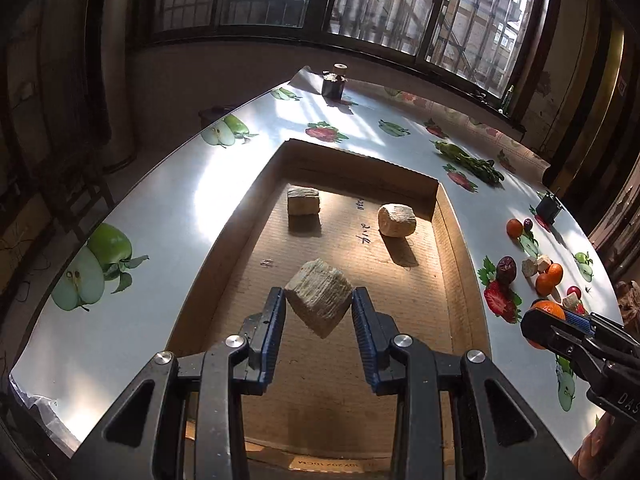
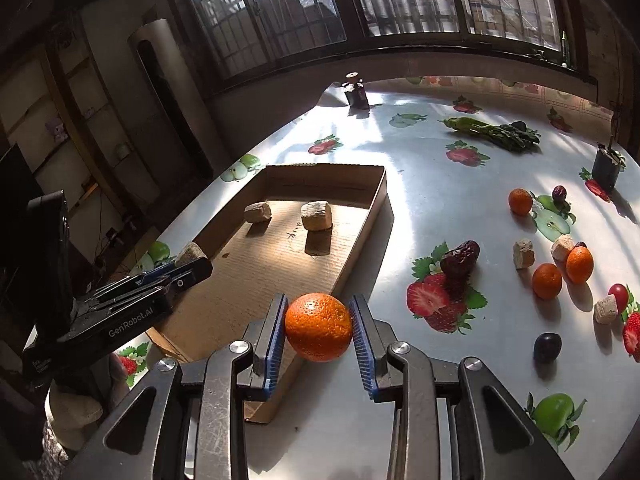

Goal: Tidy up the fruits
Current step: 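Carry the biscuit block into the box while the right tool carries the orange there, then open the left tool over the box while the right tool releases the orange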

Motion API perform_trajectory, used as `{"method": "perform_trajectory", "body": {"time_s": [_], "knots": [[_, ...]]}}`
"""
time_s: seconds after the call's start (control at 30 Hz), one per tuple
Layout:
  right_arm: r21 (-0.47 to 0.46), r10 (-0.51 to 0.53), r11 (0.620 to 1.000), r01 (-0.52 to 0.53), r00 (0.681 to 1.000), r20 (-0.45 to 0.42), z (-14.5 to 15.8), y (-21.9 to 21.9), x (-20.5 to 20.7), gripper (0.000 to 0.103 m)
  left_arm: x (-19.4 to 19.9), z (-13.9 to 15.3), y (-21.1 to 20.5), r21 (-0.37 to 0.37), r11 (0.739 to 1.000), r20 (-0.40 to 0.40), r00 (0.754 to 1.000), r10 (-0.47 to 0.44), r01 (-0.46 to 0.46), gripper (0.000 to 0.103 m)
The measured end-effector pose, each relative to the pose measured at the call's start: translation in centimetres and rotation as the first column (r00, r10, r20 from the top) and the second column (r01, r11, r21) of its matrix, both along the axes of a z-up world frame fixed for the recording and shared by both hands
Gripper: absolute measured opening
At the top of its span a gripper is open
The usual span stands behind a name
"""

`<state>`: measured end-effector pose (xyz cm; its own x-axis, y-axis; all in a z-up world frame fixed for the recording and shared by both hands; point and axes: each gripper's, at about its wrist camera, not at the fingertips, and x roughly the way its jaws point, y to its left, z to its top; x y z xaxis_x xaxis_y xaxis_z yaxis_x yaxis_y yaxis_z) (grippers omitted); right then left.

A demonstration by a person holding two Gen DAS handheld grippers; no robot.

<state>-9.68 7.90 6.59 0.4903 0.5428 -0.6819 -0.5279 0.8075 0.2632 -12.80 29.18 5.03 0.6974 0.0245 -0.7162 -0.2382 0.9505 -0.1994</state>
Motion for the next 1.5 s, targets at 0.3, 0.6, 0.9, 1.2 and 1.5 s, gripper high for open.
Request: {"method": "perform_trajectory", "body": {"time_s": [0.3,0.6,0.9,1.2,1.5], "knots": [[-0.037,0.057,0.997,-0.061,0.992,-0.11,-2.3,5.9,5.1,0.035,4.8,0.9,3.7,-0.007,1.0,-0.083,0.997,0.001,-0.001,0.033],[-0.116,0.011,0.993,-0.03,0.987,-0.157,-4.2,8.4,10.4,0.035,10.9,-2.6,3.6,-0.038,0.997,-0.268,0.961,-0.071,0.063,0.033],[-0.187,0.009,0.982,-0.034,0.991,-0.136,-5.2,9.1,10.9,0.035,11.8,-3.2,3.4,-0.026,0.998,-0.307,0.949,-0.069,0.064,0.035],[-0.119,0.011,0.993,-0.019,0.998,-0.064,-2.4,7.9,9.6,0.046,11.0,-2.6,3.3,-0.026,0.999,-0.283,0.958,-0.05,0.044,0.047],[-0.006,-0.126,0.992,0.126,0.991,-0.039,0.2,0.0,6.7,0.056,3.6,2.3,4.0,-0.117,0.992,-0.057,0.997,0.048,-0.054,0.066]]}}
